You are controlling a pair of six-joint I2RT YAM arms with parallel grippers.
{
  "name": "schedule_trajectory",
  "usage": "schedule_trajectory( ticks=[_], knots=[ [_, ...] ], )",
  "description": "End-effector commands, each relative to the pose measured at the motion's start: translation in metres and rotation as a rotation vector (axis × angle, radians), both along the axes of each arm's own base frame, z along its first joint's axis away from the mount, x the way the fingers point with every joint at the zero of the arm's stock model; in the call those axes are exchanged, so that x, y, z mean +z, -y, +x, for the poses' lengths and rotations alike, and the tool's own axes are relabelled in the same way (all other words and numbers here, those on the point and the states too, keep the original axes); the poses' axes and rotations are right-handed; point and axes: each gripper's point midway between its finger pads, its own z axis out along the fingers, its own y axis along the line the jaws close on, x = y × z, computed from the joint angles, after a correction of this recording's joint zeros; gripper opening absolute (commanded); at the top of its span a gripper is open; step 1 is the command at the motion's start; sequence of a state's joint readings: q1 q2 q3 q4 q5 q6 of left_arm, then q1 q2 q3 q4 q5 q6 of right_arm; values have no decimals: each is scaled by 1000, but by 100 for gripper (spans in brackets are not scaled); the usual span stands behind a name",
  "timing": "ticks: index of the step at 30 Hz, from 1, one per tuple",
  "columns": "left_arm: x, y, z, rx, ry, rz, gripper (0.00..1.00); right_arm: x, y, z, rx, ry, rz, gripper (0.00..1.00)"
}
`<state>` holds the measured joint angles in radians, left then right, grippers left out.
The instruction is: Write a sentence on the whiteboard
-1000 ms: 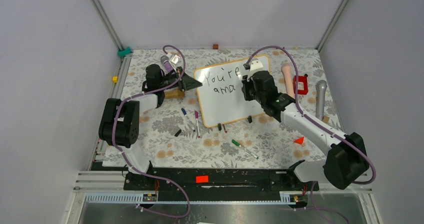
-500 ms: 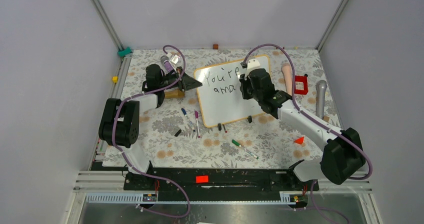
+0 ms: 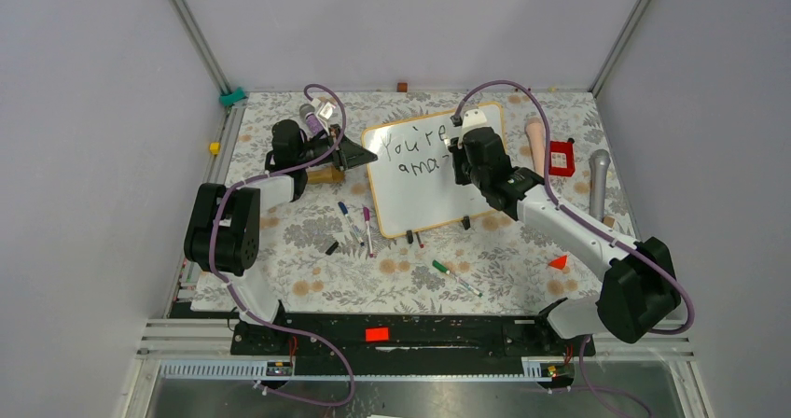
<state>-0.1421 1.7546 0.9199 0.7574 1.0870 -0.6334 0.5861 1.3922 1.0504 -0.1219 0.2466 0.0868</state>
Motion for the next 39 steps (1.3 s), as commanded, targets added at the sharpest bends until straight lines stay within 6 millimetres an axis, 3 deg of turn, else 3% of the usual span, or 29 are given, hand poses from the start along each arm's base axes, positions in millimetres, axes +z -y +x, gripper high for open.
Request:
schedule_trajectory(
  ticks=[1,20,28,39],
  knots=[
    [25,6,-1,-11,152,-2,3,9,1,6,-30,20,-6,0],
    [25,7,-3,-24,157,-3,2,-4,-20,-13,100,-78,38,0],
    [25,8,-2,-35,161,-6,3,-6,7,-1,-52,-58,-54,0],
    [25,8,-1,-40,160,-8,3,8,6,-3,-36,-32,-28,0]
  ],
)
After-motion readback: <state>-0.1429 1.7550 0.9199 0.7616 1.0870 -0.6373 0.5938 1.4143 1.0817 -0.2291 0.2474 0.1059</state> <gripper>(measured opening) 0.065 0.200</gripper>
